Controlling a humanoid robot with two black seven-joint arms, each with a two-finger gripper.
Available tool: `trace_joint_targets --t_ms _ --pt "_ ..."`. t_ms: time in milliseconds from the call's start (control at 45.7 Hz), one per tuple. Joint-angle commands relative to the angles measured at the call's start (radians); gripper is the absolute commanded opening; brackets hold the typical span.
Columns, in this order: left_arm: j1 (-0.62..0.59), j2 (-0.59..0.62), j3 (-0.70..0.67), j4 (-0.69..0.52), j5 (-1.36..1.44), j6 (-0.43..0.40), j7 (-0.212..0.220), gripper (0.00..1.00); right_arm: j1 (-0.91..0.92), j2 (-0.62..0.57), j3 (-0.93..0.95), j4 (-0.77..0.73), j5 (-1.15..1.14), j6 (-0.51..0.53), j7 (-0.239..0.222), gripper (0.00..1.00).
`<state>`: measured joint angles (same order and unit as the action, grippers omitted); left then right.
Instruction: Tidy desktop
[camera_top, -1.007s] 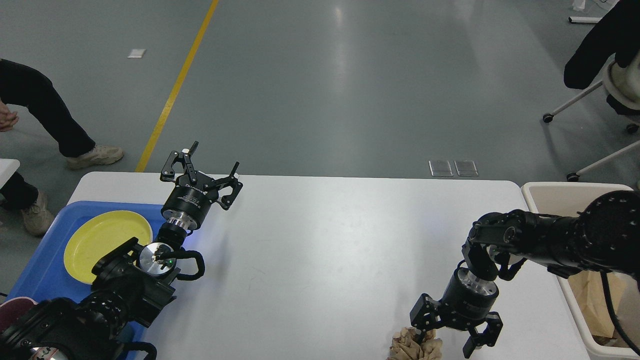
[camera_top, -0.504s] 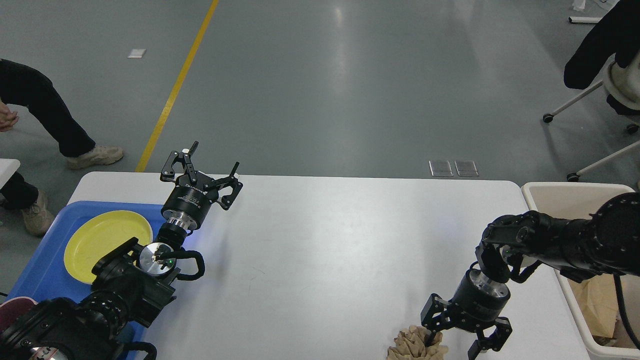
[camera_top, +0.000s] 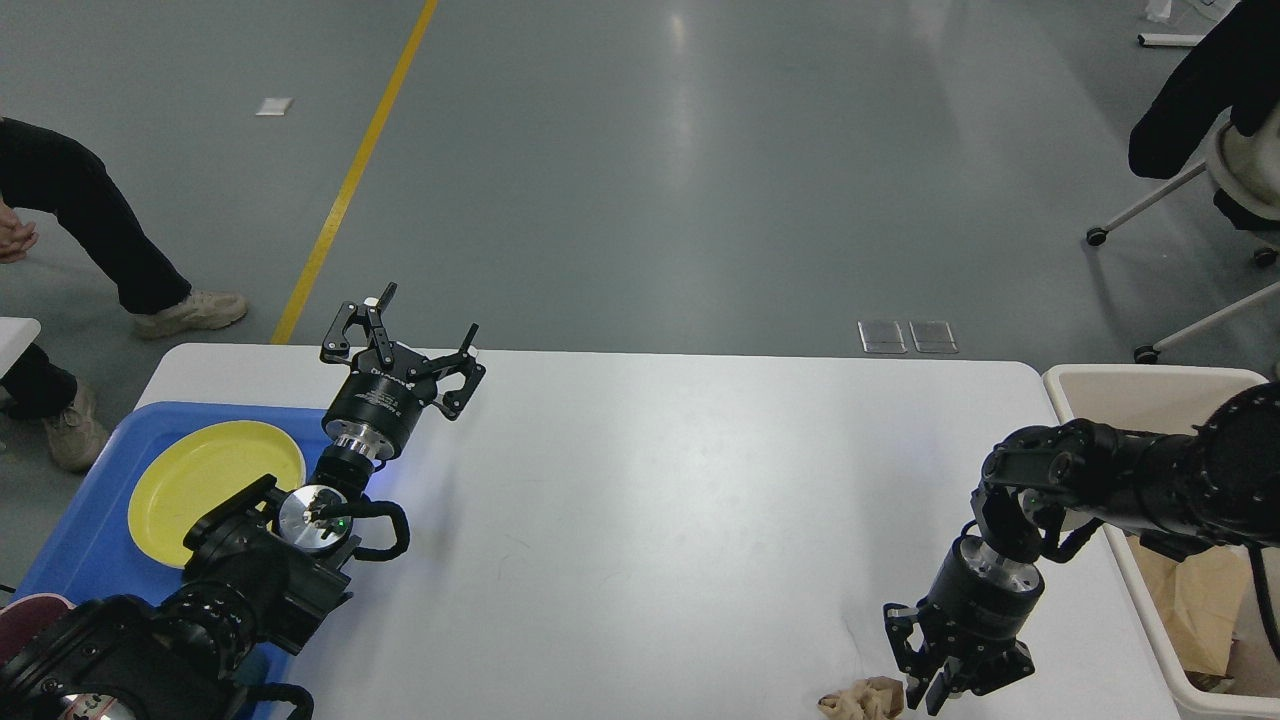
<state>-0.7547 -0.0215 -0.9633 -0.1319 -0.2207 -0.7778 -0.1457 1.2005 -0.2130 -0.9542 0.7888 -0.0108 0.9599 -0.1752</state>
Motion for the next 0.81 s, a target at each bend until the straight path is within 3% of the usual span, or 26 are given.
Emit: trace_joint_targets --t_ms 0,372,438,504,547,788 --pt "0.000 0.000 0.000 0.000 0.000 0.000 0.000 0.97 0.001 0.000 -0.001 0.000 -0.003 0.000 -0.001 0.00" --pt "0.000 0.000 0.000 0.000 0.001 0.000 0.000 0.97 0.014 -0.006 -0.001 -0.008 0.000 0.000 0.005 0.02" --pt "0.000 0.000 0.000 0.000 0.000 0.000 0.000 0.97 0.036 -0.009 0.008 -0.019 0.015 0.000 0.008 0.45" --pt "0.000 0.000 0.000 0.000 0.000 0.000 0.000 0.97 0.077 -0.032 0.014 -0.019 0.051 0.000 0.011 0.73" --pt "0.000 0.000 0.000 0.000 0.000 0.000 0.000 0.97 0.105 -0.052 0.015 -0.016 0.100 0.000 0.010 0.98" --pt "0.000 0.000 0.000 0.000 0.000 0.000 0.000 0.97 0.272 -0.124 0.002 -0.048 0.158 0.000 0.008 1.00"
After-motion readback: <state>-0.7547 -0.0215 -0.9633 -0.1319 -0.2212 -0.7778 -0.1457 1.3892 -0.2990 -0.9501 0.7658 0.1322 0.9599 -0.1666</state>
